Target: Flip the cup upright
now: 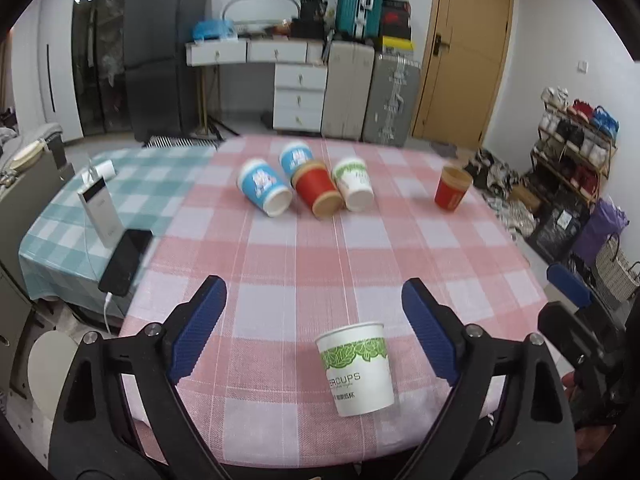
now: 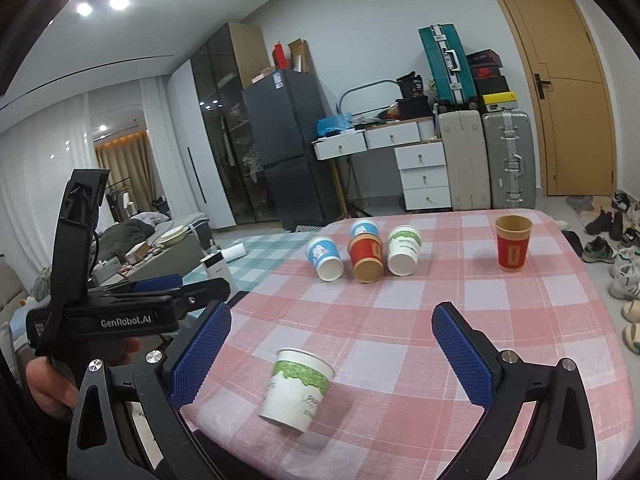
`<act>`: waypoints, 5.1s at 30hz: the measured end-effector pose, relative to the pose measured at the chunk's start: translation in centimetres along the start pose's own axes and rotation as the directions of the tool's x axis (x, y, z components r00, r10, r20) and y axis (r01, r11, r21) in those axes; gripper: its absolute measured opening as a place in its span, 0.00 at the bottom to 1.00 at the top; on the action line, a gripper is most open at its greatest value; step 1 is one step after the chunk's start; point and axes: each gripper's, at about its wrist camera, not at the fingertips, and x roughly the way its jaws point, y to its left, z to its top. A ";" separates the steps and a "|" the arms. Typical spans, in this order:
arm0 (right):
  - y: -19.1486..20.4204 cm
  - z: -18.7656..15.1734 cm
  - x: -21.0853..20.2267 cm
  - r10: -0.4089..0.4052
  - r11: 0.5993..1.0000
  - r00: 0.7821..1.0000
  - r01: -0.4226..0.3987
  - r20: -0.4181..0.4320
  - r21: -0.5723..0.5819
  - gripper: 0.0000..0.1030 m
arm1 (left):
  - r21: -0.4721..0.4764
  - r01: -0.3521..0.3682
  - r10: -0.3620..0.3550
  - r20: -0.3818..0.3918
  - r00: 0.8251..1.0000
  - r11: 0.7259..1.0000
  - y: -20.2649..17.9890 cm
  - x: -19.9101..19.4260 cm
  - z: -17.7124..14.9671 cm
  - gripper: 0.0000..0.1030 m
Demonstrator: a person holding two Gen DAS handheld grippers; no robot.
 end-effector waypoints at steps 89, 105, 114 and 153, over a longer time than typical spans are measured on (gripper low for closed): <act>-3.2 -5.4 12.5 -0.166 0.978 0.950 0.124 -0.266 -0.169 0.69 | -0.146 -0.055 0.044 -0.082 0.996 0.988 4.6 8.2 -0.7 1.00; -3.4 -2.3 4.4 -0.077 0.995 0.989 0.068 -0.128 -0.078 1.00 | -0.099 -0.030 0.023 -0.063 0.998 0.995 2.3 6.0 -0.7 0.99; -3.9 0.5 0.0 -0.091 0.995 0.995 0.092 -0.033 0.026 1.00 | -0.054 0.011 -0.013 -0.044 0.999 0.998 0.0 4.2 -0.4 1.00; 0.2 -1.8 -4.8 -0.200 0.980 0.978 0.200 -0.061 -0.008 1.00 | 0.035 0.044 -0.046 0.056 0.997 0.998 -2.5 -4.2 -3.7 1.00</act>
